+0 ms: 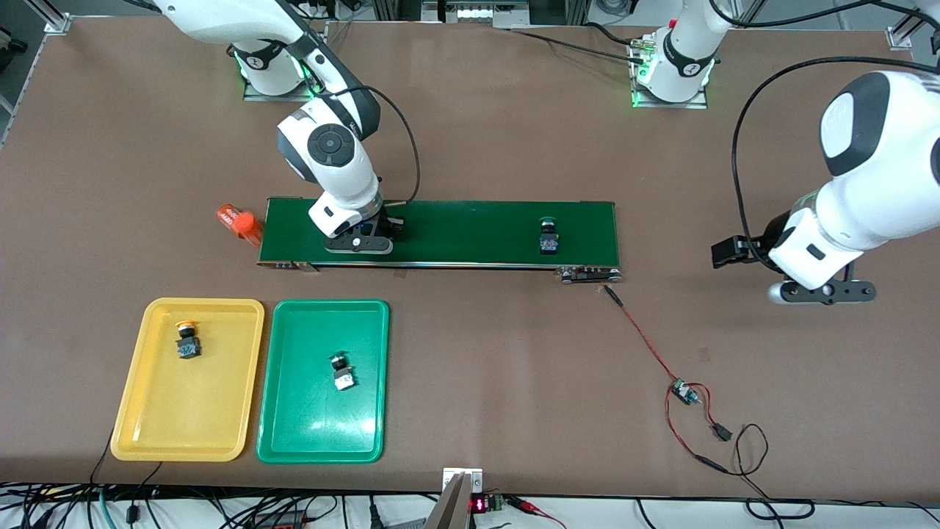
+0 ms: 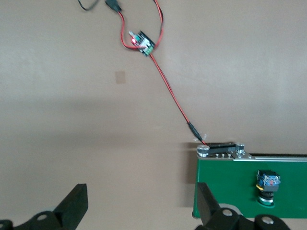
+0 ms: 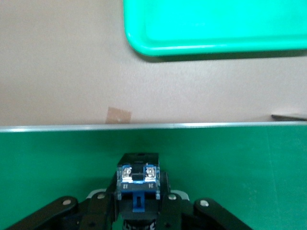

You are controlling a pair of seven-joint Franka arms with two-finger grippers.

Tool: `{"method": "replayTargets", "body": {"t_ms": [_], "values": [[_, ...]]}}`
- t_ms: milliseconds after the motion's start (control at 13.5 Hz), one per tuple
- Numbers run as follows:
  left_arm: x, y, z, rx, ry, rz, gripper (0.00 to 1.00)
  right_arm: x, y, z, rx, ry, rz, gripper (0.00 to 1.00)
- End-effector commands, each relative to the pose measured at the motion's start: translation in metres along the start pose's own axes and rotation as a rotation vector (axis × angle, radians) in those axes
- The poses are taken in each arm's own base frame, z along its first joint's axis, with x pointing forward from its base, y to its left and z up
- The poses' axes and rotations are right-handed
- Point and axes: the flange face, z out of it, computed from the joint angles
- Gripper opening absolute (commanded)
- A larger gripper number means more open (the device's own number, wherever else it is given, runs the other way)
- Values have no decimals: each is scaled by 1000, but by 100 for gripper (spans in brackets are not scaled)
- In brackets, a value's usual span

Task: Sort buttons by color to trays
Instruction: 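Carry the orange-capped button toward the yellow tray while the left gripper withdraws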

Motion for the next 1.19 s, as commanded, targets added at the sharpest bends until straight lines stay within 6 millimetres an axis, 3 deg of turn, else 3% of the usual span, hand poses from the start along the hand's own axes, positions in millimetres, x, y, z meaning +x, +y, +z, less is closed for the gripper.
{"method": "replayTargets", "body": {"t_ms": [0,149,223,446,669,892,966,1115], "values": [[1,-35,-24,8,27,-45,100,24,8,-23,-23,22,18,0],[0,-46,-41,7,57,-62,100,43,23,-46,-57,23,-18,0],[-3,-49,-50,6,71,-65,100,56,40,-61,-78,19,-43,0],[-16,-48,-72,2,96,-68,100,93,101,-108,-151,-35,-141,0],[-24,-50,-83,6,66,-74,100,130,170,-131,-130,-43,-287,0],[-33,-59,-96,9,19,-59,100,161,254,-120,-86,-63,-347,1],[-38,-64,-97,11,-13,-58,100,171,288,-107,-70,-76,-379,1],[-44,-74,-103,12,-8,-63,100,190,331,-79,-17,-42,-457,1]]}}
